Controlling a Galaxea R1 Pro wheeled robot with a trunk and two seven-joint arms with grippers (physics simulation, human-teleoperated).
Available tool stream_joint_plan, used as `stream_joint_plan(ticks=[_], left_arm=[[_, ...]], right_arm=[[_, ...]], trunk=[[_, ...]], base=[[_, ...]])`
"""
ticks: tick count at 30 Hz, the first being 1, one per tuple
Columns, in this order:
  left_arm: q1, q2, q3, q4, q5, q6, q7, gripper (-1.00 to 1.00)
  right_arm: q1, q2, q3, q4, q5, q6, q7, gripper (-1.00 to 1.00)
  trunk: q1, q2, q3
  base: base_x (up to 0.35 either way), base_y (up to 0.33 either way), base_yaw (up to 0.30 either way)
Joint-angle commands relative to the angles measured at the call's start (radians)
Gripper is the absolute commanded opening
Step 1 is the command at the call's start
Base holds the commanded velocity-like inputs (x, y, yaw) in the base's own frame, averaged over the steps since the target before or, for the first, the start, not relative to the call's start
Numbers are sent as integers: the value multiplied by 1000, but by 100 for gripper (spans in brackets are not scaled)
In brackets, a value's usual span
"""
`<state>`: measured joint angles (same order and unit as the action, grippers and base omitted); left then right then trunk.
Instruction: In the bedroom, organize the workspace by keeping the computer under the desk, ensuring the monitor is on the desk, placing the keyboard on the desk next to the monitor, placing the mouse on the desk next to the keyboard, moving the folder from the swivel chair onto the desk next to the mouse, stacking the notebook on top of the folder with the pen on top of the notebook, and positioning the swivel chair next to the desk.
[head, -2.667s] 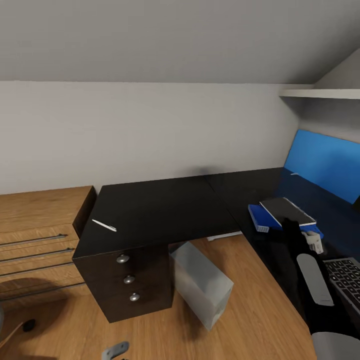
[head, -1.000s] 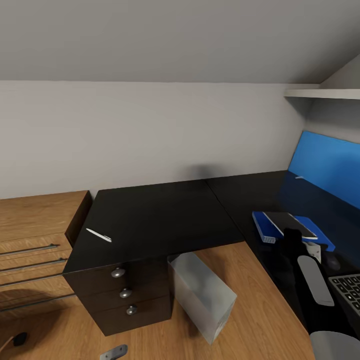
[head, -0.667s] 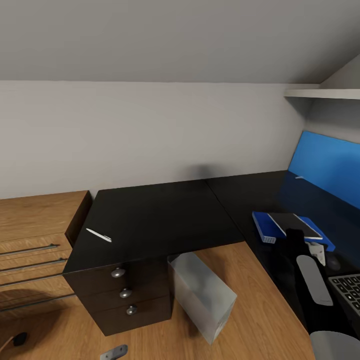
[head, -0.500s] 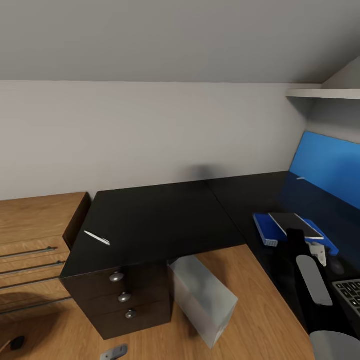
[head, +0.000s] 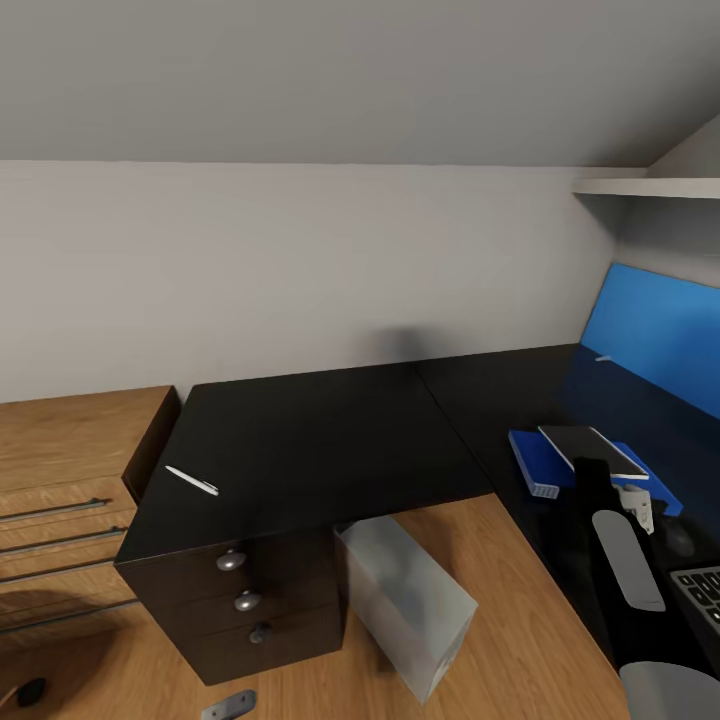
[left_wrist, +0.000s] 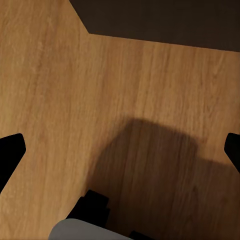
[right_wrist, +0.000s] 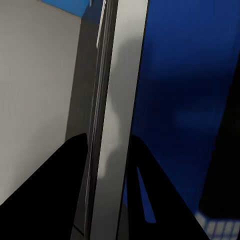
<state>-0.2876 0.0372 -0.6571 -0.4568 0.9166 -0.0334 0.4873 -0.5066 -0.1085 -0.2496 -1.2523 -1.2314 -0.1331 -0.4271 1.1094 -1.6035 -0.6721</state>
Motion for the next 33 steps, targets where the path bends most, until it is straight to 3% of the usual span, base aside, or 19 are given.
stream_joint_plan(ticks=[1,33], left_arm=[[-1,1,-8,-2,10,-3,7,100],[-1,0,-9,12,10,0,5,100]], right_arm=[[-1,0,1,-1,-11,-8,-1,-100],[-1,-2,1,1,-10,-8,-1,-100]], trunk=[[0,0,-1],[0,0,-1]], base=[[1,0,0],[8,-9,0]])
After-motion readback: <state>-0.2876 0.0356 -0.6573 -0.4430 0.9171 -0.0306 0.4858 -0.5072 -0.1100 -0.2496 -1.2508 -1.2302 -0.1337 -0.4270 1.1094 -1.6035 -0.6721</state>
